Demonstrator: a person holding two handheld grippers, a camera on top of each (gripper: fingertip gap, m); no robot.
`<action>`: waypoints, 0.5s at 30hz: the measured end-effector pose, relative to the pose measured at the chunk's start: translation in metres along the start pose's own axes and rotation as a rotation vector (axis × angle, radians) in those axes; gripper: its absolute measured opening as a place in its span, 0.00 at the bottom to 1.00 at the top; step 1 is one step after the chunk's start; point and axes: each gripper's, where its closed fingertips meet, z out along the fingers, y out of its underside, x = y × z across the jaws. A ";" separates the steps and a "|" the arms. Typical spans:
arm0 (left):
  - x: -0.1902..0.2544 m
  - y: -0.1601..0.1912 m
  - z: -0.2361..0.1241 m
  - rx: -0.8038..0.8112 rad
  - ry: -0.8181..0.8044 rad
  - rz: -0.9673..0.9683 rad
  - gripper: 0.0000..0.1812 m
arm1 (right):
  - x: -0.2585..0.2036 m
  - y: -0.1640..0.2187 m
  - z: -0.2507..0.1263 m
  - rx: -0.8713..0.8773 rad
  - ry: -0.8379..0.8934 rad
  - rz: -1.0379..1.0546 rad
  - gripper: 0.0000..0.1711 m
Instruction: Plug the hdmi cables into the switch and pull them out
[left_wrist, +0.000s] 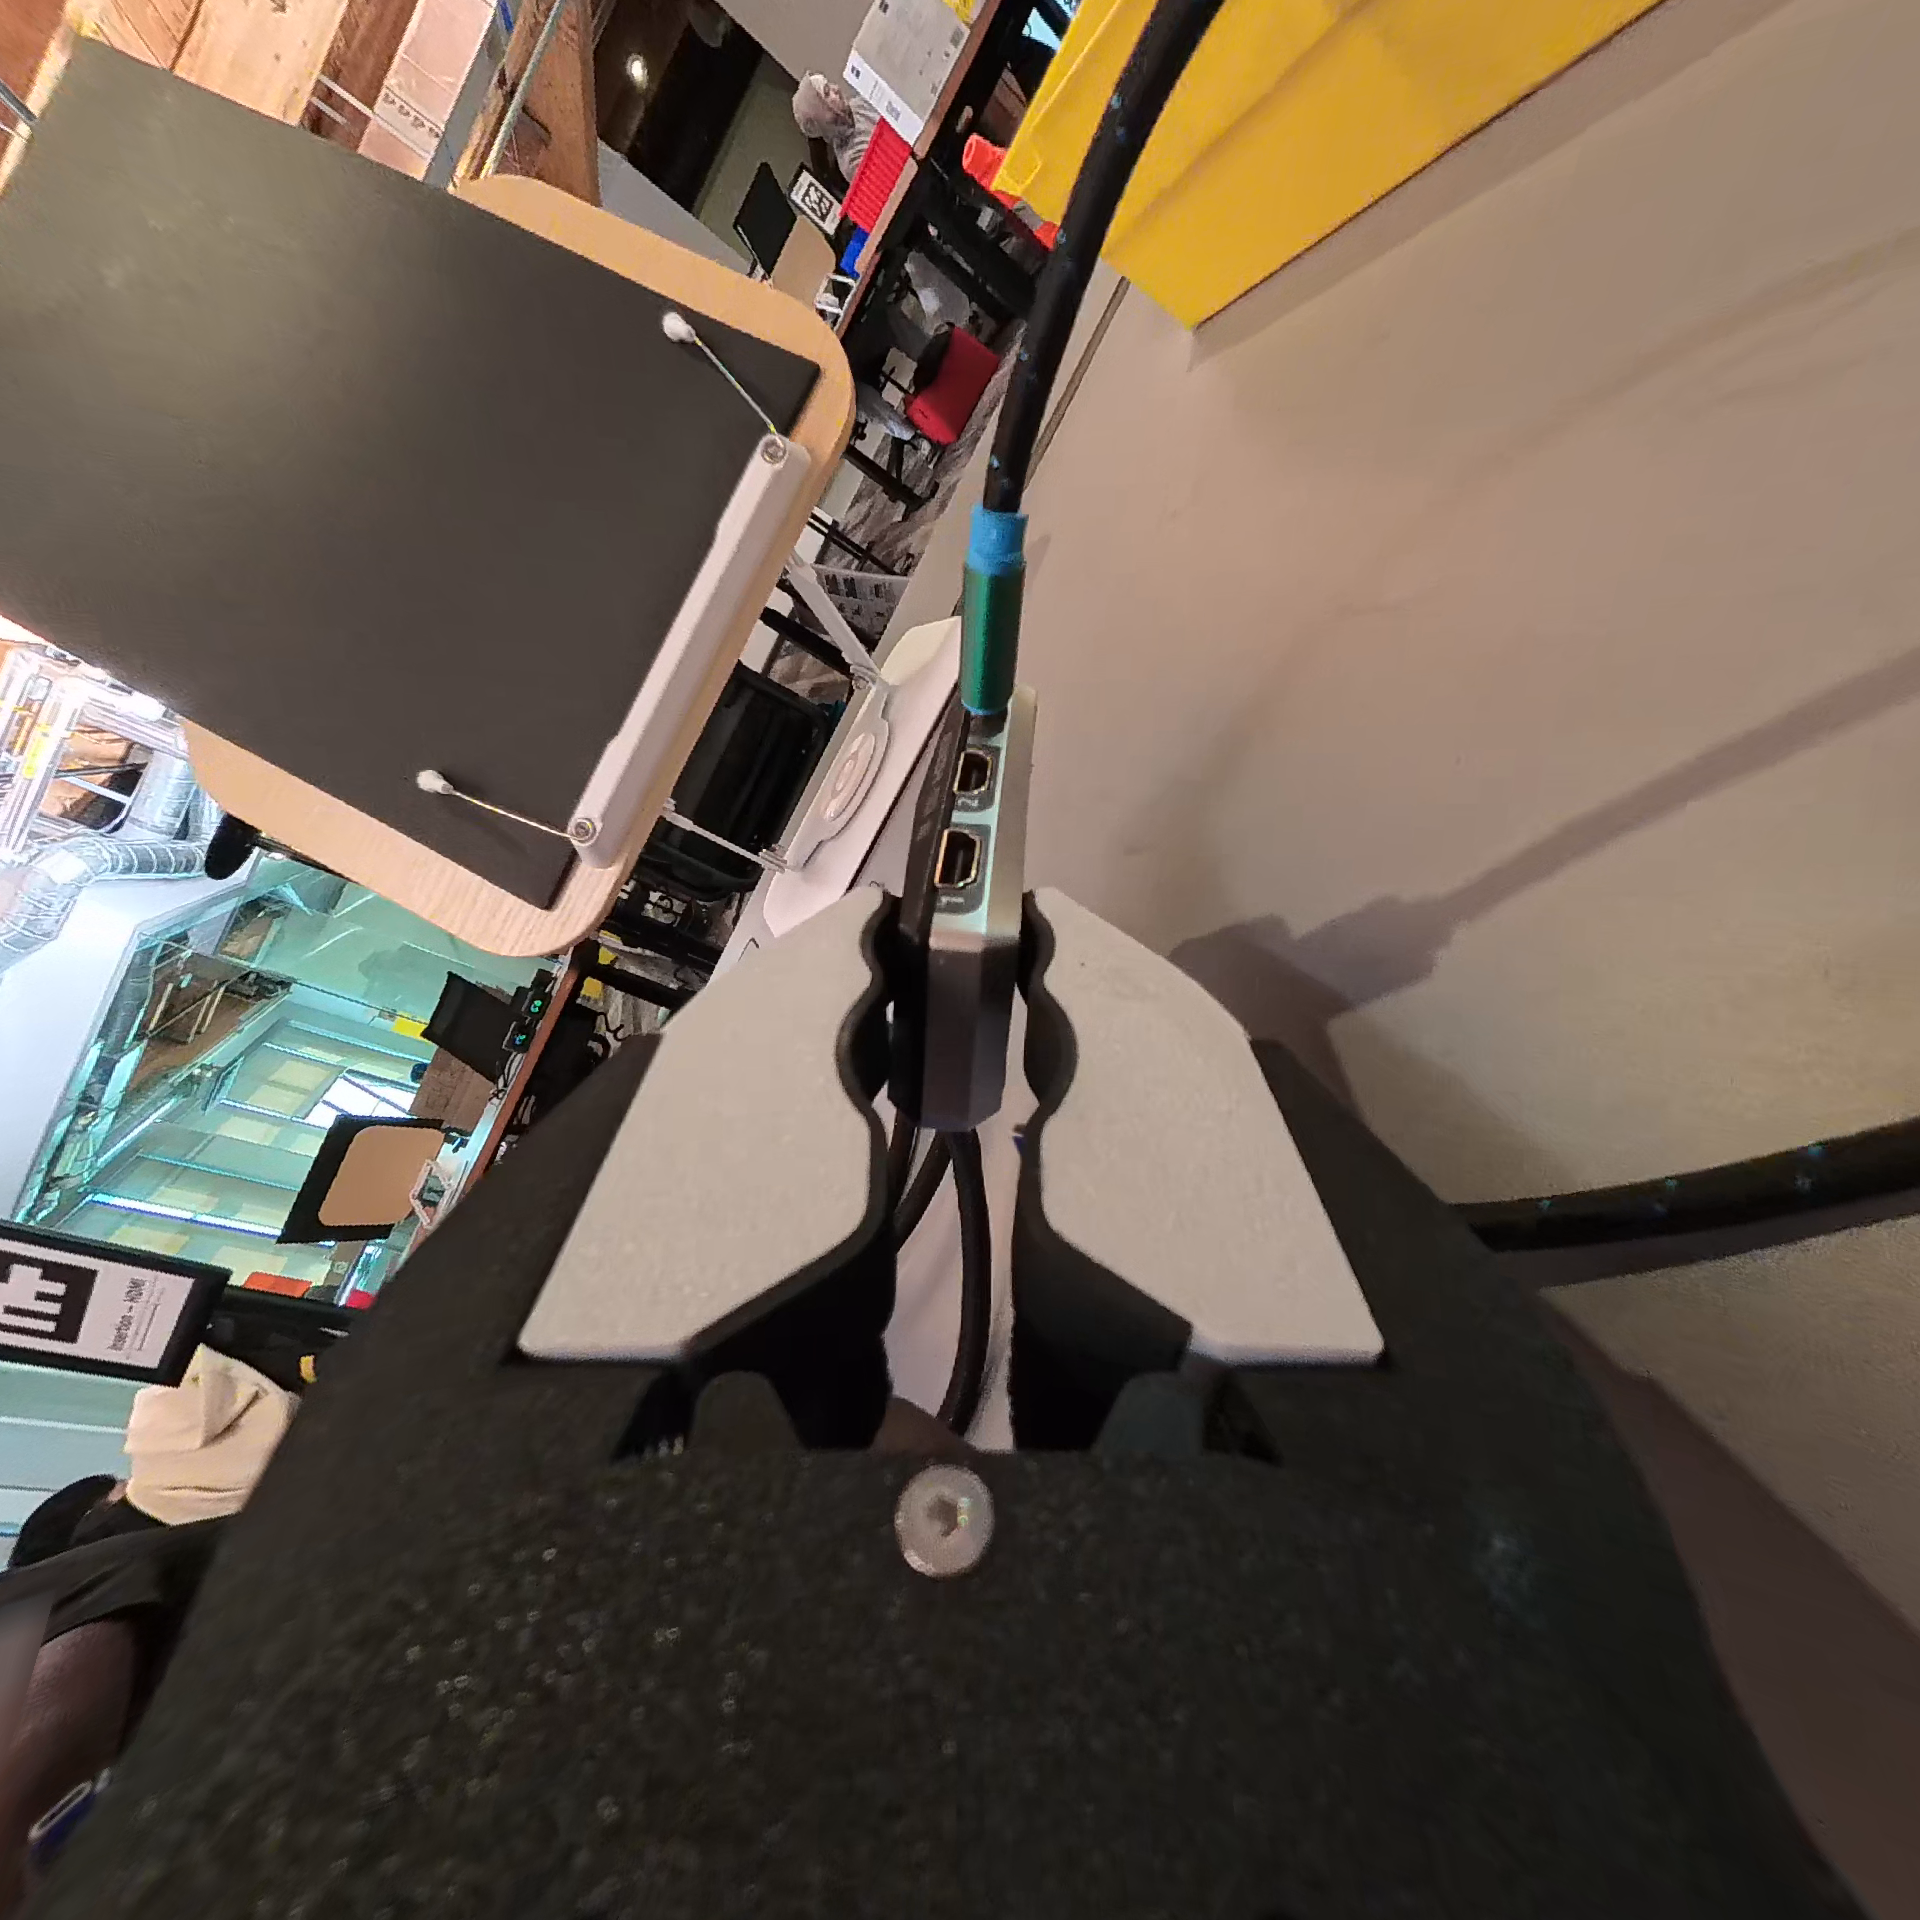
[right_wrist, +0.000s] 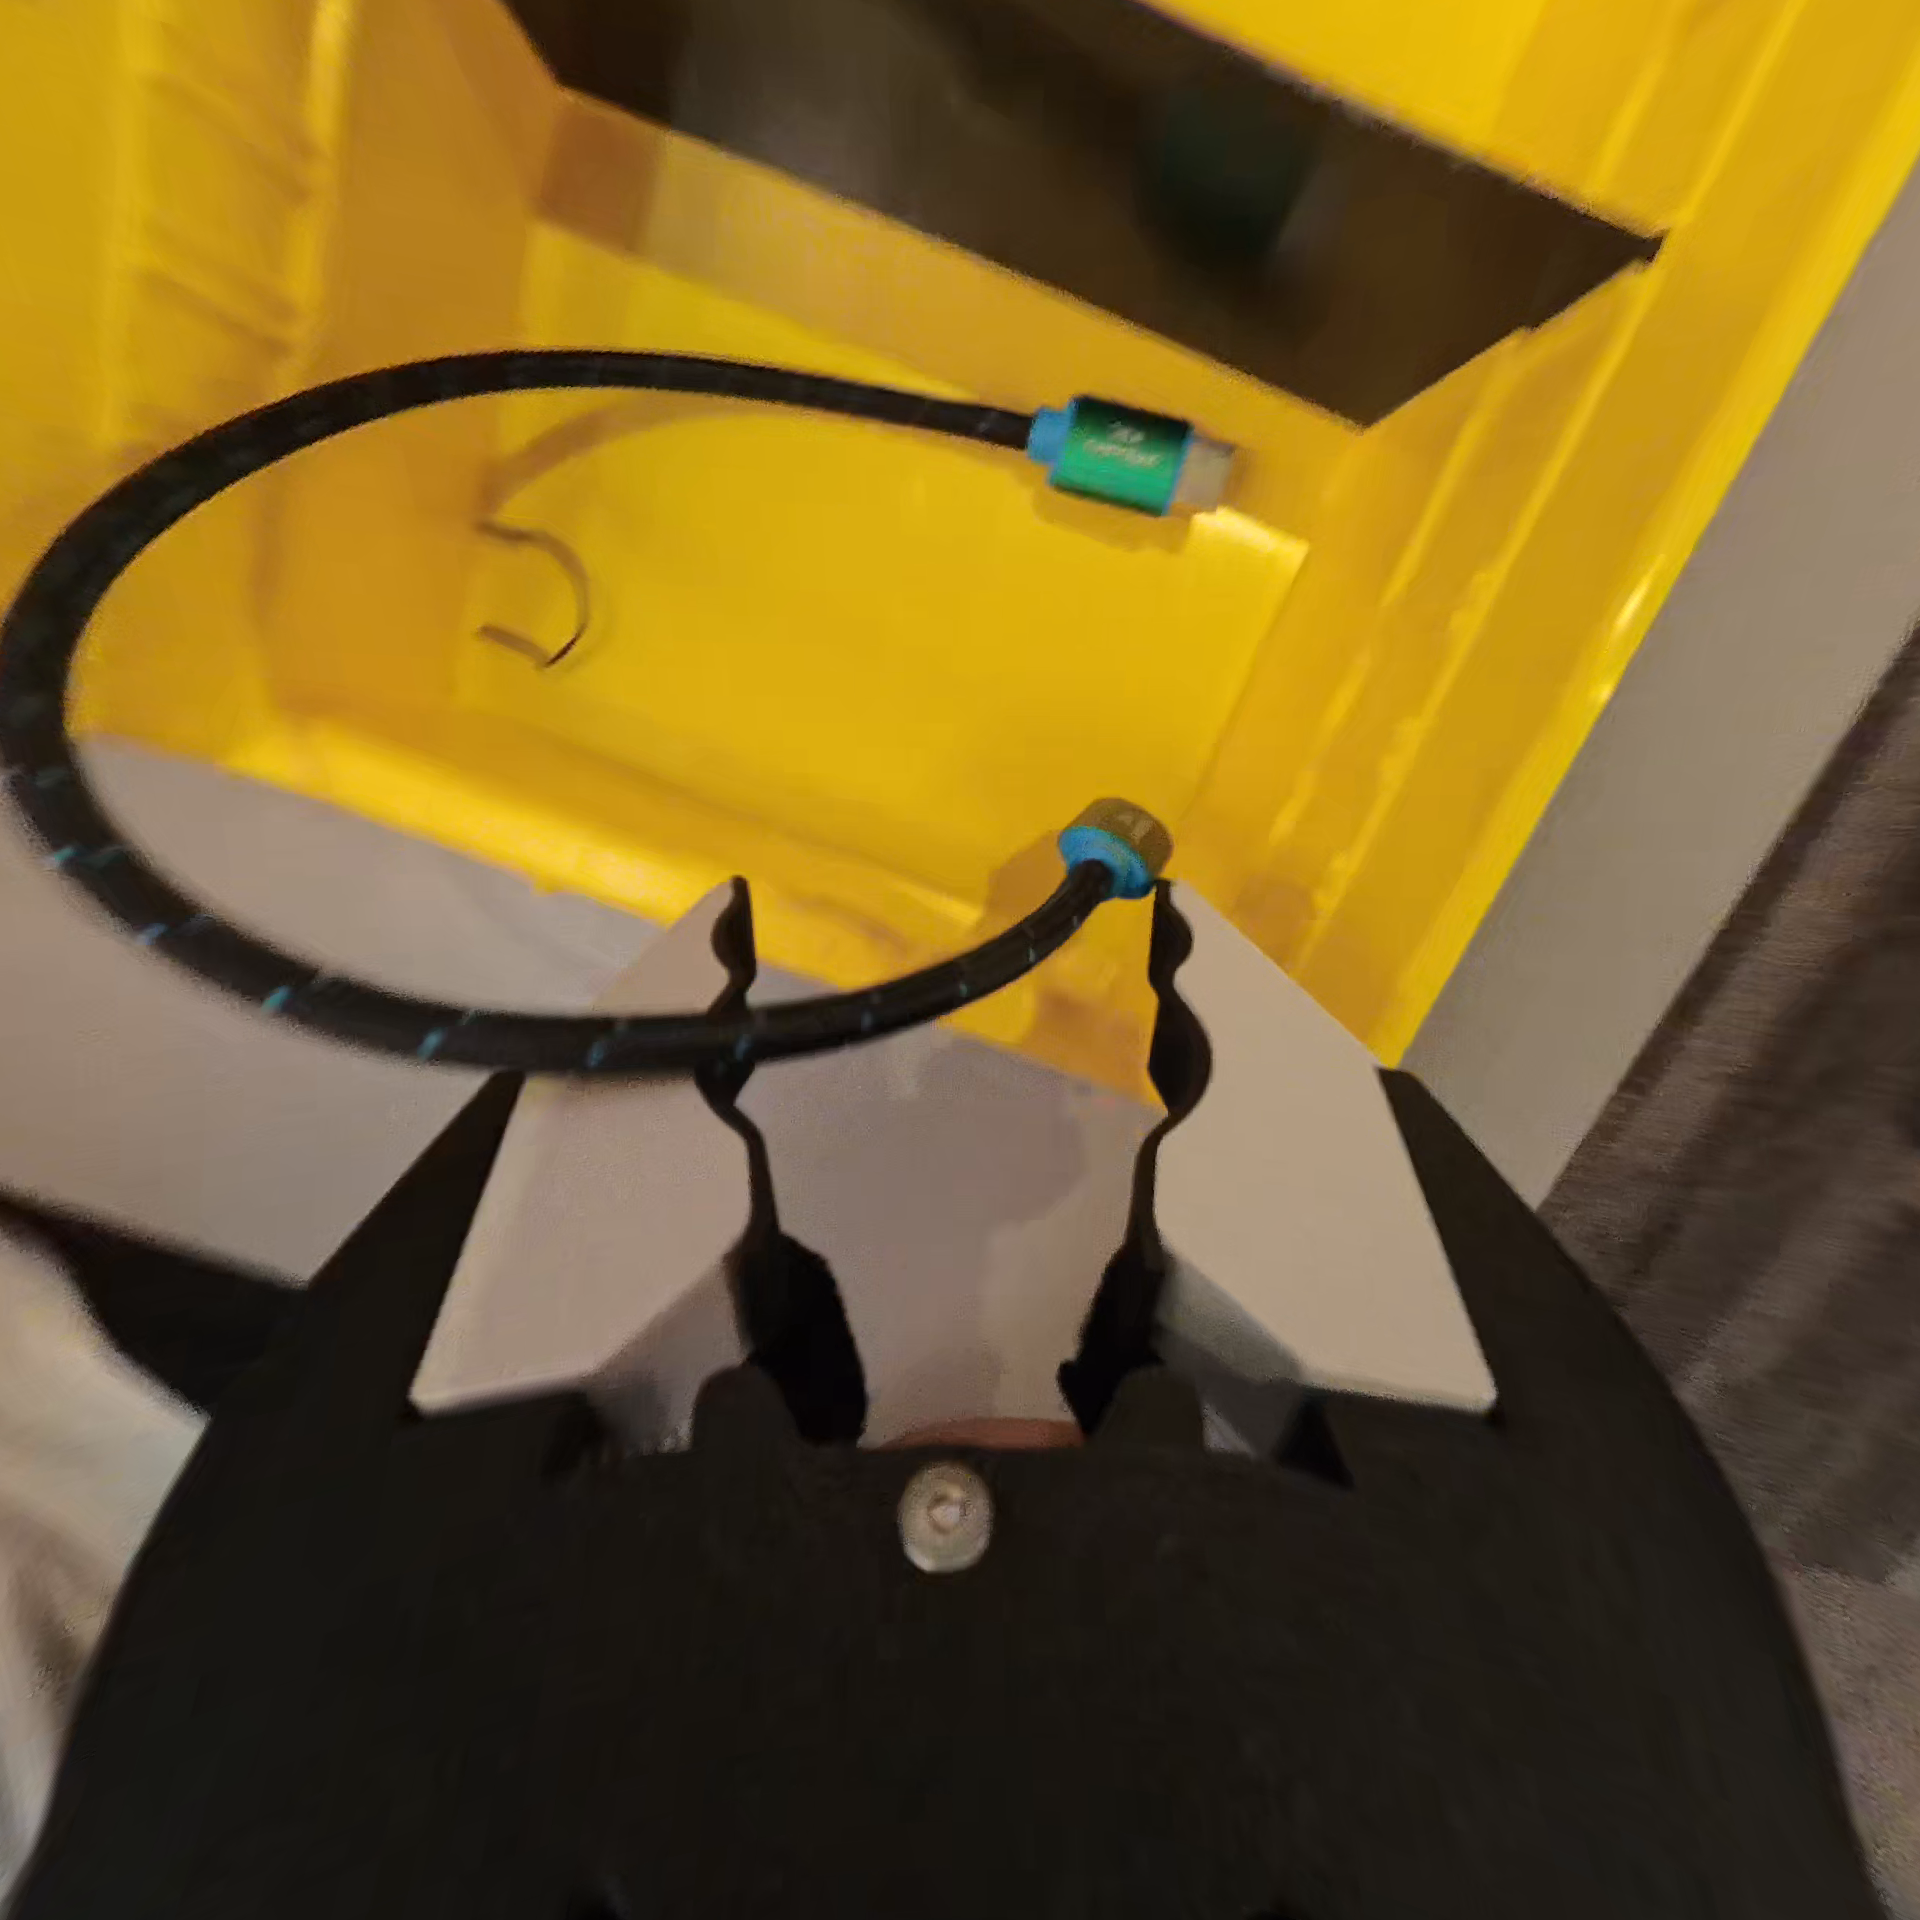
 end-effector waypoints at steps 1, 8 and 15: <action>0.000 -0.001 0.000 0.003 0.000 -0.004 0.12 | -0.004 0.007 -0.006 -0.012 -0.053 0.005 0.45; 0.002 -0.001 0.000 0.008 0.009 -0.008 0.12 | -0.033 0.029 -0.019 0.130 -0.178 -0.132 0.35; 0.004 -0.007 -0.002 0.013 0.016 -0.003 0.11 | -0.006 0.005 -0.009 0.344 0.095 -0.142 0.17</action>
